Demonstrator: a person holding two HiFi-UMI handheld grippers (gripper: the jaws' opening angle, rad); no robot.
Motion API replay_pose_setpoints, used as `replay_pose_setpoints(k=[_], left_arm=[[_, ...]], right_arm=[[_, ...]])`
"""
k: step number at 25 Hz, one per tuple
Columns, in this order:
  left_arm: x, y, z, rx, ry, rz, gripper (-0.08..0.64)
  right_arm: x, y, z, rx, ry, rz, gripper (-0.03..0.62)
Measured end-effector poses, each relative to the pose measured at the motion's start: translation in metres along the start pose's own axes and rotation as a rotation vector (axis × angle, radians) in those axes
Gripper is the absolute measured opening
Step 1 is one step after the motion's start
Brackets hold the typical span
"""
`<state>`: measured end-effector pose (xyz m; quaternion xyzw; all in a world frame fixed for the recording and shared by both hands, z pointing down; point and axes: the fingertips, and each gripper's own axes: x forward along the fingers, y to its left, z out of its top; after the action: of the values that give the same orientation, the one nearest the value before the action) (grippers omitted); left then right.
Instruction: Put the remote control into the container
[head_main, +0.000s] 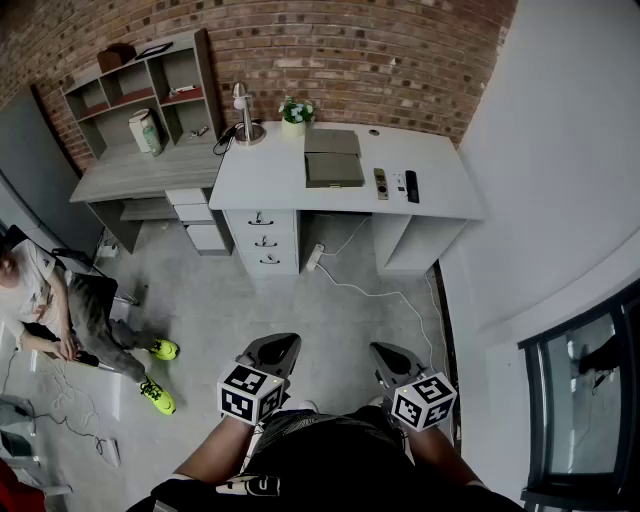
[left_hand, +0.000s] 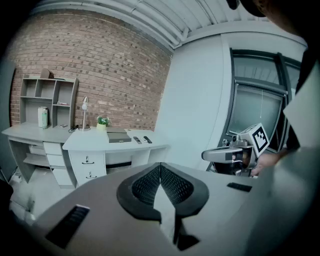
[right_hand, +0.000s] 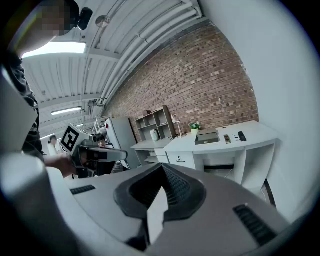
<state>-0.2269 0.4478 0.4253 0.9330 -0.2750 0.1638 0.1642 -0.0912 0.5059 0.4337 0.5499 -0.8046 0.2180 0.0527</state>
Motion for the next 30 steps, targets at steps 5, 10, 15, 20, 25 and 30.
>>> replay_pose_setpoints(k=[5, 10, 15, 20, 25, 30], left_arm=[[-0.002, -0.004, 0.001, 0.004, -0.002, -0.016, 0.008], [-0.001, -0.009, 0.004, 0.010, -0.010, -0.025, 0.008], [-0.002, -0.004, 0.000, 0.002, -0.003, -0.019, 0.008], [-0.007, -0.004, -0.005, -0.007, 0.007, -0.027, 0.008], [-0.013, -0.001, -0.011, 0.010, 0.015, -0.024, 0.008], [-0.013, 0.008, -0.022, -0.033, 0.046, -0.017, 0.008]], right_arm=[[-0.004, 0.002, 0.002, -0.005, -0.005, -0.003, 0.006], [-0.007, 0.003, 0.004, -0.018, -0.008, -0.003, 0.006], [-0.004, 0.006, 0.003, 0.003, -0.021, 0.003, 0.006], [0.000, 0.013, 0.003, 0.040, -0.032, 0.008, 0.008], [0.007, 0.025, -0.005, -0.015, -0.003, 0.002, 0.008], [0.010, 0.023, -0.013, -0.007, 0.033, -0.014, 0.008]])
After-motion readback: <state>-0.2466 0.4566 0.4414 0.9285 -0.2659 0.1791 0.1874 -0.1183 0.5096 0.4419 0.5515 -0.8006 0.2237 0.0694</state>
